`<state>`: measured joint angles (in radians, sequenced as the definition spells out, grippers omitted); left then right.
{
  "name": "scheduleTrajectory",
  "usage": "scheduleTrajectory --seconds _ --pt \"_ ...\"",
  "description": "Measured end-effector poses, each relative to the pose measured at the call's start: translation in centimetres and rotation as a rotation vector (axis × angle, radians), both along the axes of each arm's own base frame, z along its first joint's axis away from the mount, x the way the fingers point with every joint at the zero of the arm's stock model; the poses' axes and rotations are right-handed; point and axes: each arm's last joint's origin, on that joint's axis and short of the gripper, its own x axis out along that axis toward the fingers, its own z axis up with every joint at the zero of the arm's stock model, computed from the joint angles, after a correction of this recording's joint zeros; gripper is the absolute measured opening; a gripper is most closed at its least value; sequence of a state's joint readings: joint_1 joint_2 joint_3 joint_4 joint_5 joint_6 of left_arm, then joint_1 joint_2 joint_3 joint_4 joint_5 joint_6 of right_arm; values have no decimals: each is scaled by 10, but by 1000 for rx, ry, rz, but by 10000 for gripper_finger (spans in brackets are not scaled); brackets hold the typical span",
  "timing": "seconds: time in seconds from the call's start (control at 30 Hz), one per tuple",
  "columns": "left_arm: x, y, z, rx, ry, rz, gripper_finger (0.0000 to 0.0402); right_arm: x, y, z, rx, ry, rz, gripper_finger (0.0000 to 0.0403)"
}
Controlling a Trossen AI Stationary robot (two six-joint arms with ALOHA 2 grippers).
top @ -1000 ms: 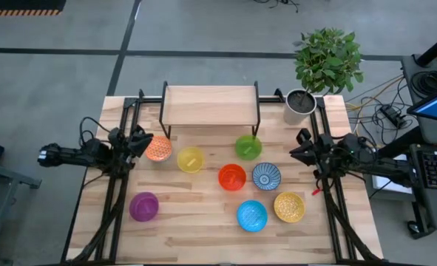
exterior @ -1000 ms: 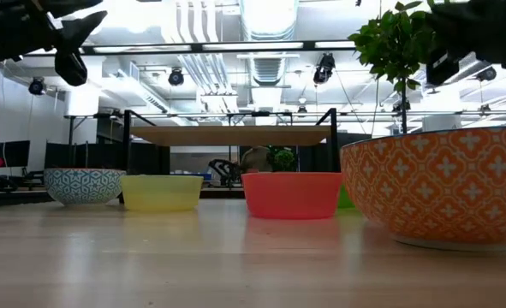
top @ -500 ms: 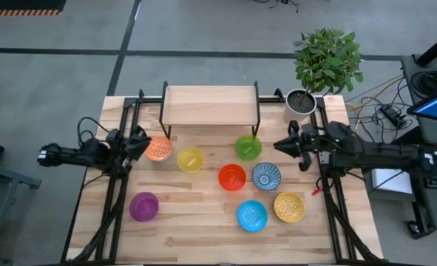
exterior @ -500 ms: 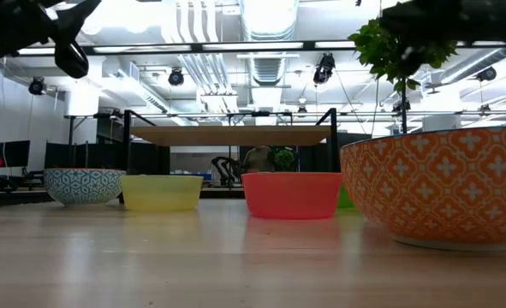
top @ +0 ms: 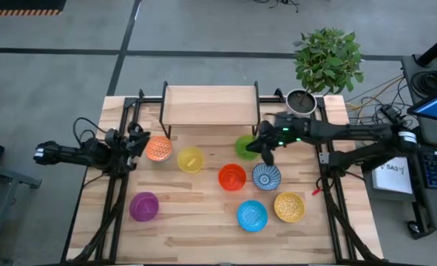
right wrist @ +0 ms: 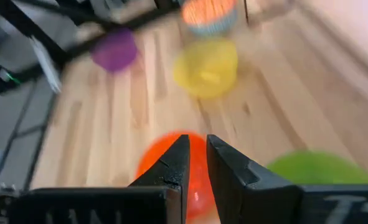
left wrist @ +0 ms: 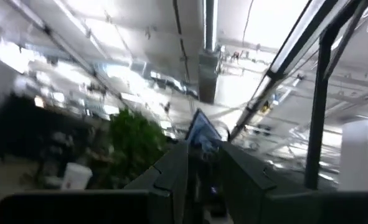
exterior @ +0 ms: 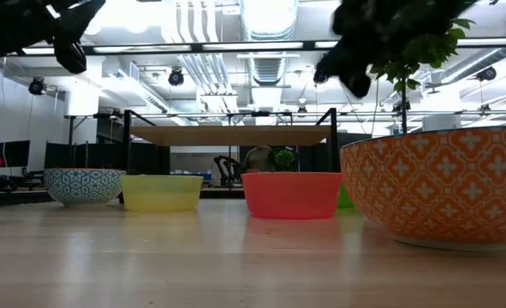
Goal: Place and stack bowls onto a shelf
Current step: Put the blue patterned bowl on the shelf
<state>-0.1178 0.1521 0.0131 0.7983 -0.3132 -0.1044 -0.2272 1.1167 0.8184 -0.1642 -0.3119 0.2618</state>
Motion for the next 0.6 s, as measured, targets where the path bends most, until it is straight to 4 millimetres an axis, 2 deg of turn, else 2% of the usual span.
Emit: scheduleTrajectory --seconds 0.13,0.27,0.43,0.6 --pt "-4 1 17 108 13 124 75 18 -4 6 20 100 4 43" --pt "0 1 31 194 187 164 75 32 -7 5 44 264 14 43" --pt "12 0 33 204 387 134 74 46 -10 11 67 379 21 43" --pt "20 -1 39 212 412 135 75 60 -12 11 110 405 -8 43"
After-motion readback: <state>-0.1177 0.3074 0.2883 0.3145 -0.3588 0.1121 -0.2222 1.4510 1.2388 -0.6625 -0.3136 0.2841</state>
